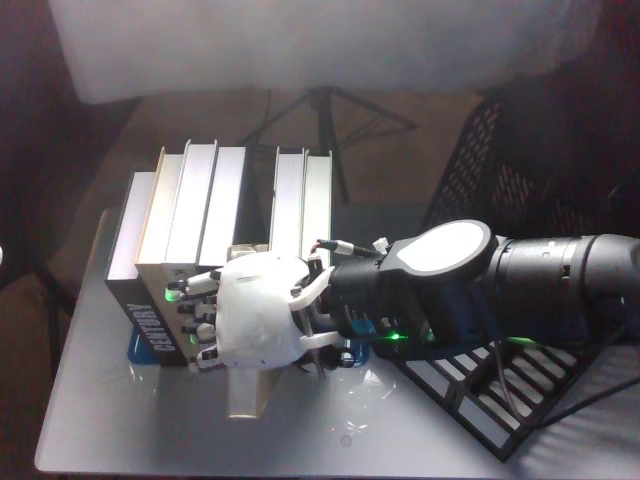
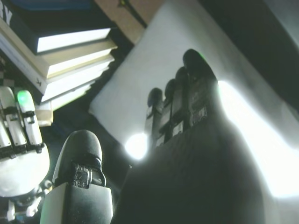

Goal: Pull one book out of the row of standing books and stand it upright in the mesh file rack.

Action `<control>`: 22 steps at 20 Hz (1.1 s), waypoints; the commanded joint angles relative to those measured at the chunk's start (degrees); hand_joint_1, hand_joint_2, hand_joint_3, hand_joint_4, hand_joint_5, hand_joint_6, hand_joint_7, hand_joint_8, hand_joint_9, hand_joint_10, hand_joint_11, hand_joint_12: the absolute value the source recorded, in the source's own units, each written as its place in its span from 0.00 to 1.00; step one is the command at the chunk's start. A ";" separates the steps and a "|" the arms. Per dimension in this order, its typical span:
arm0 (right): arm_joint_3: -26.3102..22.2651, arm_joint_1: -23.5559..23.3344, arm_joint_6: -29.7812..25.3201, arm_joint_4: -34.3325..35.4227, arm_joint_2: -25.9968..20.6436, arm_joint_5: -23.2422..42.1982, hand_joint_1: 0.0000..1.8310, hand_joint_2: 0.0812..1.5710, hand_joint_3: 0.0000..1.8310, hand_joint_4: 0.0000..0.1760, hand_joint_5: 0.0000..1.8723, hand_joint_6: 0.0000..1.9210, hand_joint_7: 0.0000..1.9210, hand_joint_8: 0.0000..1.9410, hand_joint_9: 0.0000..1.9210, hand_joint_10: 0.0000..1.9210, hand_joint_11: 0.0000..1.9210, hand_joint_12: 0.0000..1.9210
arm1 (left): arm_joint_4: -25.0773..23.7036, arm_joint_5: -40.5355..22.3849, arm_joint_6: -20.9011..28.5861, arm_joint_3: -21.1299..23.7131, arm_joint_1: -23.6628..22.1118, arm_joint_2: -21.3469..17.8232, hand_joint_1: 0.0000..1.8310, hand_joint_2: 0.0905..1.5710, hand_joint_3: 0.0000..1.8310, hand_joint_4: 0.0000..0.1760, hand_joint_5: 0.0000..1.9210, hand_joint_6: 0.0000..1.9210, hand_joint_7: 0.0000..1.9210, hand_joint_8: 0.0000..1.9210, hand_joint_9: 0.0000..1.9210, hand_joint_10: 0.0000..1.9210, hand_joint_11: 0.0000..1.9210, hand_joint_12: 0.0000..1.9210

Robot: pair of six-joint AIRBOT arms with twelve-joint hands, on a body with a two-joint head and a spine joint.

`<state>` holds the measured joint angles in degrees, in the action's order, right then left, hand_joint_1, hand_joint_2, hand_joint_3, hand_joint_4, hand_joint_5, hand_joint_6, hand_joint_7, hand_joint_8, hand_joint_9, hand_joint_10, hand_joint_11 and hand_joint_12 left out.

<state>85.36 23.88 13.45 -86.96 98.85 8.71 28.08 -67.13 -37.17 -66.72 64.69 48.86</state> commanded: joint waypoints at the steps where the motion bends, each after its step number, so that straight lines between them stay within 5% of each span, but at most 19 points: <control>1: 0.29 0.19 -0.33 -0.60 0.05 0.84 0.65 0.60 0.00 0.23 0.18 0.00 0.19 0.00 0.13 0.00 0.00 0.00 | 1.64 -6.52 0.33 -0.67 0.04 -0.05 0.16 0.87 0.00 0.00 0.05 0.00 0.00 0.00 0.00 0.00 0.00 0.11; 22: 3.98 0.85 -4.89 -5.52 2.08 -1.11 0.65 0.60 0.00 0.23 0.18 0.00 0.19 0.00 0.13 0.00 0.00 0.00 | 1.15 -6.56 1.32 -1.63 0.01 0.95 0.14 0.88 0.00 0.00 0.05 0.00 0.00 0.00 0.00 0.00 0.00 0.23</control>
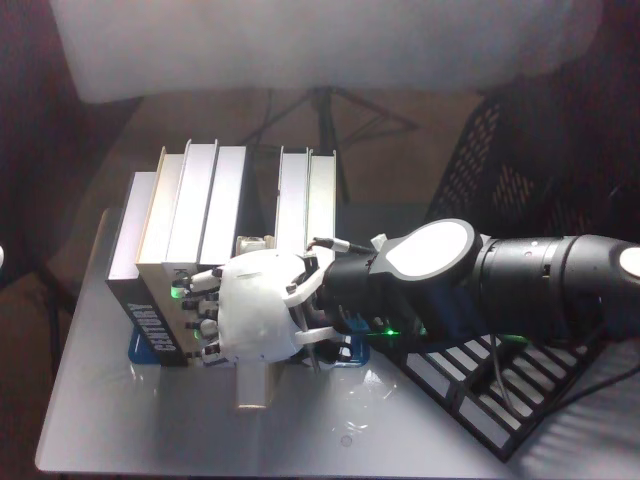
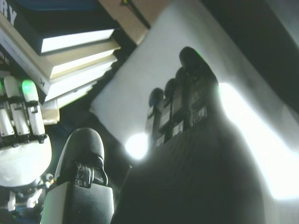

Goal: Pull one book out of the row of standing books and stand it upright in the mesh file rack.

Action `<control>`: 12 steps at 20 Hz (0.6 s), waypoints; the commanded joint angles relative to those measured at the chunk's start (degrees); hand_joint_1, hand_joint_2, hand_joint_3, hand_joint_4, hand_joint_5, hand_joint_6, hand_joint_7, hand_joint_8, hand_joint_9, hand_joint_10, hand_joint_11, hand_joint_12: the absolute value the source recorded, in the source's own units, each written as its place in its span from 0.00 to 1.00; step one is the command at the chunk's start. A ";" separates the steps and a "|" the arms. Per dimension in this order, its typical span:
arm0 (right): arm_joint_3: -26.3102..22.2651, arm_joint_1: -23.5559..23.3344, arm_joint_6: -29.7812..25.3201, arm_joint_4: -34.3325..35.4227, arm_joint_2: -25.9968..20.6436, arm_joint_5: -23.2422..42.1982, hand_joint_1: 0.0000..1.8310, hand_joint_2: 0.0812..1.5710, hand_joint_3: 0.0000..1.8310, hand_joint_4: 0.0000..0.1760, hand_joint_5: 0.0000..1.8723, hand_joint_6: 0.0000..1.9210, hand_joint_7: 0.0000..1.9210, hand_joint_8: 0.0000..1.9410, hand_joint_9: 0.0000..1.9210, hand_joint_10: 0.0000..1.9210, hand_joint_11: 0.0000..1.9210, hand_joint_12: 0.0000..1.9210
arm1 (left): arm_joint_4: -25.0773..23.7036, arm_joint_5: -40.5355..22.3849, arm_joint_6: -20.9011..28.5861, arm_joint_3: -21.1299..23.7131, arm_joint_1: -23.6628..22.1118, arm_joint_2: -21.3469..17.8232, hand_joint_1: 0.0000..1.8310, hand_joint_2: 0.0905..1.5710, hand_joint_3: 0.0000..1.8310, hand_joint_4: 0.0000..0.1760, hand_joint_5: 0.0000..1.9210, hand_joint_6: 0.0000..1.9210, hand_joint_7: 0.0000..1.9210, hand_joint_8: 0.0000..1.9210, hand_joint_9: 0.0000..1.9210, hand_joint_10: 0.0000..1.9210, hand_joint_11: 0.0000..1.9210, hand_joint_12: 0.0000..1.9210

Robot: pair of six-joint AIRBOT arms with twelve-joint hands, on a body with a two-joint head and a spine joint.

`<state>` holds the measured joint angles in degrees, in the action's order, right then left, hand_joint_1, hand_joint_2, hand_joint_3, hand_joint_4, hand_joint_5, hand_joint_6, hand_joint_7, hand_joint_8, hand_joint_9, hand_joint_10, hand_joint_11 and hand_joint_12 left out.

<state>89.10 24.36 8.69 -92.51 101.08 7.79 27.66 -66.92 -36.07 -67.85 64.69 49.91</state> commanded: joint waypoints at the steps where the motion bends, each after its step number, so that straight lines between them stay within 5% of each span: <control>1: 0.34 0.42 -0.48 -0.14 -0.16 -0.19 0.65 0.60 0.00 0.23 0.18 0.00 0.19 0.00 0.13 0.00 0.00 0.00 | 1.57 -6.75 0.24 -0.52 0.01 -0.12 0.15 0.88 0.00 0.00 0.05 0.00 0.00 0.00 0.00 0.00 0.00 0.23; 12: 1.80 0.48 -3.34 -2.29 0.11 -0.35 0.65 0.60 0.00 0.23 0.18 0.00 0.19 0.00 0.13 0.00 0.00 0.00 | 1.56 -6.86 0.37 -0.62 0.00 -0.10 0.16 0.89 0.00 0.00 0.05 0.00 0.01 0.00 0.00 0.00 0.00 0.25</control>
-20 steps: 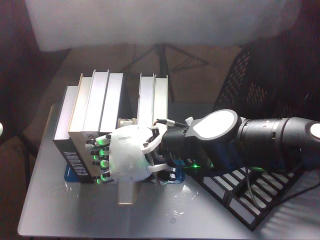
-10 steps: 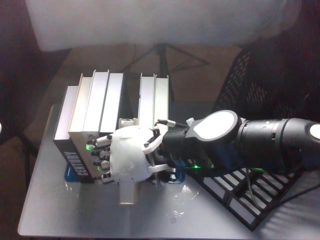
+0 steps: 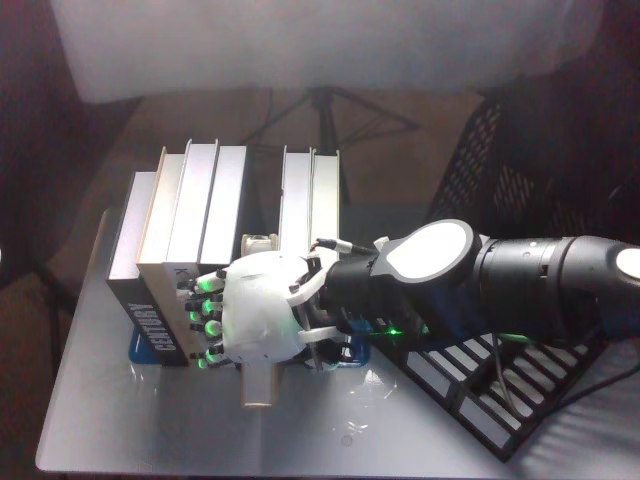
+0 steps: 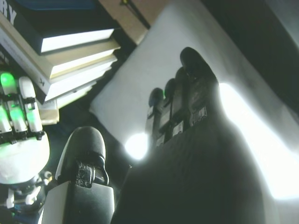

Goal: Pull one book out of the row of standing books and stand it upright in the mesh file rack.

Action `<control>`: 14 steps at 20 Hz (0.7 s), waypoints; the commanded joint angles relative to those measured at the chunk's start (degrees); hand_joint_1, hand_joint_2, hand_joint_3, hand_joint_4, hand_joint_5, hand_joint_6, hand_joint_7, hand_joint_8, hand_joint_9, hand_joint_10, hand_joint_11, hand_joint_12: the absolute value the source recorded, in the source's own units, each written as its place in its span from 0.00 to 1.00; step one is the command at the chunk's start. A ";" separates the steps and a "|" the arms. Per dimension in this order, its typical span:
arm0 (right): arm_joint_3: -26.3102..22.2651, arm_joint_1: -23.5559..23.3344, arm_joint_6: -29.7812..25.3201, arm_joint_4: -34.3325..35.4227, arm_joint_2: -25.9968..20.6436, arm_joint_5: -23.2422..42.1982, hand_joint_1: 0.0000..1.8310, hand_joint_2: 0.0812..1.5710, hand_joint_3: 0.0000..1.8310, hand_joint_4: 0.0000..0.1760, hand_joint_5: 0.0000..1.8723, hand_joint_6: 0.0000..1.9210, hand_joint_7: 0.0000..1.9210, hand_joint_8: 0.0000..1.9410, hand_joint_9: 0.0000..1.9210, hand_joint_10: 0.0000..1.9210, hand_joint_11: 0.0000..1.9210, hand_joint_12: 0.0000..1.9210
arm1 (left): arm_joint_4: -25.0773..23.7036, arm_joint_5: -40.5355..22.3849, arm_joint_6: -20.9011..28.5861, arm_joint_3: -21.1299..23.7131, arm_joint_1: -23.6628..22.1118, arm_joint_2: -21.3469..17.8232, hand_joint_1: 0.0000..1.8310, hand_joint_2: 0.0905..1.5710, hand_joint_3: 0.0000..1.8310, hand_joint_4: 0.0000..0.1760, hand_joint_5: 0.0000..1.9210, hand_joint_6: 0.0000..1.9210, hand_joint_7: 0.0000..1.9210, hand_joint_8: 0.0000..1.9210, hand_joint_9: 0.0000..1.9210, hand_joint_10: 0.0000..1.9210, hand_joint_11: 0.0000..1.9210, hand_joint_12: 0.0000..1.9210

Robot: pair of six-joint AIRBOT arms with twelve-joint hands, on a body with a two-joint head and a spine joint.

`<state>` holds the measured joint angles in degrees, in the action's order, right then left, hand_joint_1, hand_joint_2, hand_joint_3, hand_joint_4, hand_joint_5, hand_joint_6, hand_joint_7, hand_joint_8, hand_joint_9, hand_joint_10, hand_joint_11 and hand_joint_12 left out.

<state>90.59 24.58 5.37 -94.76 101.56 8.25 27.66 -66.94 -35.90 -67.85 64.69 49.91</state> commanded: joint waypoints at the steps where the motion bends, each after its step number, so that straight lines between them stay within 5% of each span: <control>1: 0.24 0.26 -0.04 -0.11 -0.40 -0.81 0.65 0.60 0.00 0.23 0.18 0.00 0.19 0.00 0.13 0.00 0.00 0.00 | 1.55 -6.91 0.22 -0.66 0.00 -0.10 0.16 0.89 0.00 0.00 0.05 0.00 0.00 0.00 0.00 0.00 0.00 0.25; 2: 0.26 0.26 -0.04 -0.11 -0.43 -0.81 0.68 0.69 0.00 0.00 0.24 0.21 0.27 0.05 0.16 0.27 0.00 0.59 | 1.48 -6.92 0.27 -0.69 -0.03 -0.10 0.16 0.89 0.00 0.00 0.05 0.00 0.00 0.00 0.00 0.00 0.00 0.26; 3: 0.18 0.26 -0.04 -0.12 -0.47 -0.81 0.68 0.69 0.00 0.00 0.23 0.30 0.26 0.05 0.09 0.44 0.00 0.79 | 1.38 -6.93 0.37 -0.74 -0.08 -0.10 0.16 0.89 0.00 0.00 0.05 0.00 0.00 0.00 0.00 0.00 0.00 0.26; 4: 0.12 0.26 -0.04 -0.12 -0.47 -0.81 0.70 0.71 0.00 0.00 0.19 0.30 0.21 0.02 0.02 0.43 0.00 0.75 | 1.37 -6.93 0.37 -0.75 -0.08 -0.03 0.16 0.89 0.00 0.00 0.05 0.00 0.00 0.00 0.00 0.00 0.00 0.26; 5: 0.05 0.26 -0.04 -0.12 -0.47 -0.81 0.66 0.76 0.00 0.00 0.14 0.25 0.14 0.00 0.00 0.26 0.00 0.46 | 1.38 -6.96 0.37 -0.76 -0.08 0.02 0.16 0.89 0.00 0.00 0.05 0.00 0.00 0.00 0.00 0.00 0.00 0.26; 7: -0.28 0.26 -0.04 -0.11 -0.48 -0.78 0.69 0.69 0.00 0.00 0.23 0.18 0.18 0.01 0.04 0.20 0.00 0.36 | 1.47 -6.97 0.38 -0.75 -0.07 0.05 0.15 0.89 0.00 0.00 0.05 0.00 0.00 0.00 0.00 0.00 0.00 0.26; 8: -0.36 0.28 -0.04 -0.12 -0.48 -0.77 0.67 0.72 0.00 0.00 0.20 0.15 0.14 0.00 0.01 0.18 0.00 0.18 | 1.47 -6.97 0.38 -0.76 -0.07 0.05 0.16 0.89 0.00 0.00 0.05 0.00 0.00 0.00 0.00 0.00 0.00 0.24; 10: -0.43 0.31 -0.04 -0.12 -0.52 -0.69 0.66 0.68 0.00 0.00 0.30 0.13 0.22 0.01 0.08 0.23 0.00 0.52 | 1.47 -7.05 0.38 -0.80 -0.07 0.10 0.16 0.89 0.00 0.00 0.06 0.00 0.01 0.00 0.00 0.00 0.00 0.28; 14: -0.11 0.34 -0.04 -0.12 -0.55 -0.69 0.67 0.69 0.00 0.00 0.21 0.08 0.13 0.00 0.01 0.20 0.00 0.47 | 1.45 -6.94 0.53 -1.05 -0.15 0.25 0.16 0.90 0.00 0.00 0.05 0.00 0.00 0.00 0.00 0.00 0.00 0.26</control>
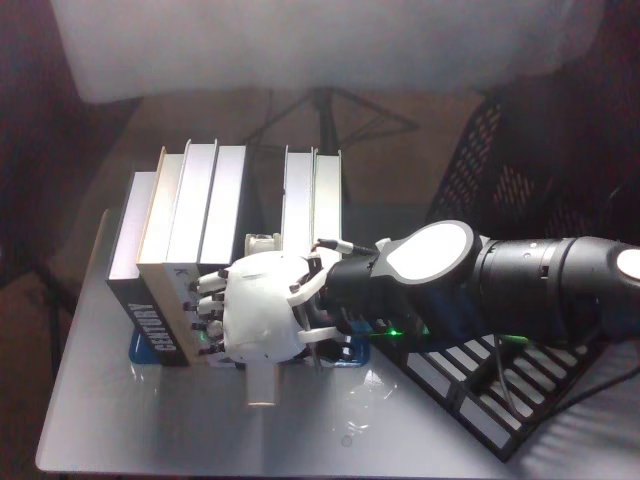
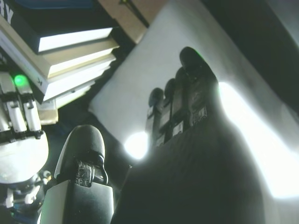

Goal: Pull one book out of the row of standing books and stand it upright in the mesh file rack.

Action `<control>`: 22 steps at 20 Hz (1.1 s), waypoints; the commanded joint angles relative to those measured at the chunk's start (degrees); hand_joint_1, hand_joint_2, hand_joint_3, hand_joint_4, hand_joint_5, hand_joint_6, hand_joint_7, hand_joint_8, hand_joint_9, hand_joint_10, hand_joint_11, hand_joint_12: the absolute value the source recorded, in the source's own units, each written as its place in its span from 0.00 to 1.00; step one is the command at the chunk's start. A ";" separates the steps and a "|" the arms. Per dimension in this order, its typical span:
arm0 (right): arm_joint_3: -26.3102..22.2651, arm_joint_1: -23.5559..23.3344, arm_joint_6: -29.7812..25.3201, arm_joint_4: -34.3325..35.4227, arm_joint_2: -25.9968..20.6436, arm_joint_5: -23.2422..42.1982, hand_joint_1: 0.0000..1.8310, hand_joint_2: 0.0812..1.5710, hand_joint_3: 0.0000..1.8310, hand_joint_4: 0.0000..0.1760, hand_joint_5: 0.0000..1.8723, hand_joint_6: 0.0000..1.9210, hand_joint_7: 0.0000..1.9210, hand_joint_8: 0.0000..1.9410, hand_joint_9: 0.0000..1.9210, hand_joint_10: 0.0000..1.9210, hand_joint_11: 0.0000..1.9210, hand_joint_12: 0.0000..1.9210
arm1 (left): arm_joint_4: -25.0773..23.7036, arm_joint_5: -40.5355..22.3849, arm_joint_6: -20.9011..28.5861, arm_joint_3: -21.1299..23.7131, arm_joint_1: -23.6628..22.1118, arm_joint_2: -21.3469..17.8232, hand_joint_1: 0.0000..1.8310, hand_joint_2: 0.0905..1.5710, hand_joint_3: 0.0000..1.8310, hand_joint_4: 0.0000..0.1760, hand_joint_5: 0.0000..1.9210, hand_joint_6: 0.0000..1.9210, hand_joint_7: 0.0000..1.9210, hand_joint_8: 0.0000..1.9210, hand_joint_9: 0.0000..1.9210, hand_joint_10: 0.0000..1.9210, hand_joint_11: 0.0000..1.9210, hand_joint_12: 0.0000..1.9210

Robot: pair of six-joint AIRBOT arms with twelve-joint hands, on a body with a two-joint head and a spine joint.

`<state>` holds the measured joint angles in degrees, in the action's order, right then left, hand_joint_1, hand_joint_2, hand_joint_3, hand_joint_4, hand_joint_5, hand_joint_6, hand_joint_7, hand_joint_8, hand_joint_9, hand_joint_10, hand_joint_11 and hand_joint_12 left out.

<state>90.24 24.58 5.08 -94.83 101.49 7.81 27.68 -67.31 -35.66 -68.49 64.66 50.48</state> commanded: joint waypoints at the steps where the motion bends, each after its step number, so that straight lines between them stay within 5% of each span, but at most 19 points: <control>1: 0.31 0.40 0.24 -0.06 -0.49 -0.26 0.68 0.70 0.00 0.00 0.21 0.08 0.14 0.00 0.01 0.21 0.00 0.51 | 1.37 -6.53 0.29 -0.45 -0.17 -0.30 0.15 0.90 0.00 0.00 0.05 0.00 0.00 0.00 0.00 0.00 0.00 0.26; 2: 0.47 0.51 0.24 -0.06 -0.49 -0.28 0.70 0.71 0.00 0.00 0.20 0.08 0.12 0.00 0.00 0.20 0.00 0.56 | 1.32 -6.48 0.29 -0.49 -0.23 -0.26 0.15 0.90 0.00 0.00 0.05 0.00 0.00 0.00 0.00 0.00 0.00 0.26; 3: 0.49 0.51 0.24 -0.06 -0.49 -0.26 0.69 0.73 0.01 0.00 0.19 0.21 0.20 0.07 0.02 0.41 0.00 0.77 | 1.29 -6.41 0.32 -0.53 -0.29 -0.22 0.14 0.90 0.00 0.00 0.05 0.00 0.00 0.00 0.00 0.00 0.00 0.26; 4: 0.69 0.49 0.25 -0.42 -0.45 -0.30 0.66 0.79 0.00 0.00 0.36 0.51 0.35 0.68 0.15 0.83 0.07 0.95 | 1.29 -6.40 0.38 -0.59 -0.30 -0.17 0.14 0.90 0.00 0.00 0.05 0.00 0.00 0.00 0.00 0.00 0.00 0.25; 5: 0.93 0.47 0.25 -0.81 -0.27 -0.41 0.65 0.73 0.00 0.00 0.53 0.49 0.60 0.89 0.51 0.97 0.35 0.99 | 1.28 -6.39 0.42 -0.62 -0.31 -0.13 0.13 0.90 0.00 0.00 0.05 0.00 0.00 0.00 0.00 0.00 0.00 0.22; 6: 1.08 0.41 0.22 -0.85 -0.27 -0.48 0.65 0.73 0.00 0.00 0.55 0.51 0.68 0.98 0.65 0.99 0.55 1.00 | 1.28 -6.40 0.43 -0.64 -0.34 -0.10 0.13 0.89 0.00 0.00 0.05 0.00 0.00 0.00 0.00 0.00 0.00 0.22; 7: 1.35 0.27 0.12 -0.96 -0.16 -0.49 0.64 0.75 0.00 0.00 0.53 0.56 0.69 1.00 0.70 1.00 0.62 1.00 | 1.26 -6.41 0.49 -0.67 -0.35 -0.08 0.14 0.89 0.00 0.00 0.05 0.00 0.01 0.00 0.00 0.00 0.00 0.24; 9: 1.69 0.09 0.12 -1.05 0.02 -0.57 0.61 0.80 0.00 0.00 0.46 0.66 0.64 0.99 0.60 1.00 0.47 1.00 | 1.18 -6.43 0.58 -0.68 -0.35 -0.08 0.16 0.89 0.00 0.00 0.05 0.00 0.01 0.00 0.00 0.00 0.00 0.25; 12: 1.92 -0.27 0.12 -1.36 0.10 -0.57 0.62 0.79 0.00 0.00 0.47 0.64 0.62 0.98 0.56 1.00 0.37 1.00 | 1.18 -6.49 0.59 -0.69 -0.35 -0.06 0.16 0.89 0.00 0.00 0.05 0.00 0.01 0.00 0.00 0.00 0.00 0.27; 13: 2.03 -0.45 0.12 -1.52 0.14 -0.57 0.64 0.85 0.00 0.00 0.41 0.62 0.41 0.95 0.50 1.00 0.30 1.00 | 1.18 -6.55 0.59 -0.70 -0.35 -0.03 0.15 0.89 0.00 0.00 0.05 0.00 0.00 0.00 0.00 0.00 0.00 0.27; 15: 2.11 -0.73 0.09 -2.09 0.18 -0.54 0.66 0.83 0.00 0.00 0.45 0.58 0.38 0.88 0.49 1.00 0.34 1.00 | 1.18 -6.65 0.61 -0.71 -0.34 0.05 0.14 0.89 0.00 0.00 0.05 0.00 0.00 0.00 0.00 0.00 0.00 0.26; 16: 2.14 -0.81 -0.09 -2.39 0.18 -0.51 0.71 0.85 0.00 0.00 0.42 0.65 0.37 0.89 0.32 0.89 0.28 1.00 | 1.18 -6.71 0.65 -0.72 -0.34 0.09 0.14 0.89 0.00 0.00 0.04 0.00 0.00 0.00 0.00 0.00 0.00 0.20; 17: 2.19 -0.81 -0.33 -2.66 0.15 -0.50 0.68 0.82 0.00 0.00 0.47 0.56 0.39 0.87 0.45 0.98 0.35 1.00 | 1.20 -6.79 0.67 -0.73 -0.34 0.13 0.14 0.90 0.00 0.00 0.05 0.00 0.00 0.00 0.00 0.00 0.00 0.19; 21: 2.39 -1.48 -1.01 -2.85 -0.72 0.20 0.67 0.80 0.00 0.00 0.49 0.53 0.42 0.81 0.52 0.97 0.41 1.00 | 1.23 -6.95 0.84 -0.73 -0.34 0.20 0.13 0.90 0.00 0.00 0.04 0.00 0.00 0.00 0.00 0.00 0.00 0.16; 22: 2.62 -1.88 -3.04 -3.97 -0.96 0.75 0.64 0.77 0.00 0.00 0.50 0.59 0.60 0.91 0.57 0.98 0.49 1.00 | 1.23 -7.04 0.88 -0.73 -0.34 0.23 0.13 0.90 0.00 0.00 0.04 0.00 0.00 0.00 0.00 0.00 0.00 0.16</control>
<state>92.31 23.27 1.10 -100.55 101.56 11.68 27.44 -67.55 -34.98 -68.69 64.51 50.87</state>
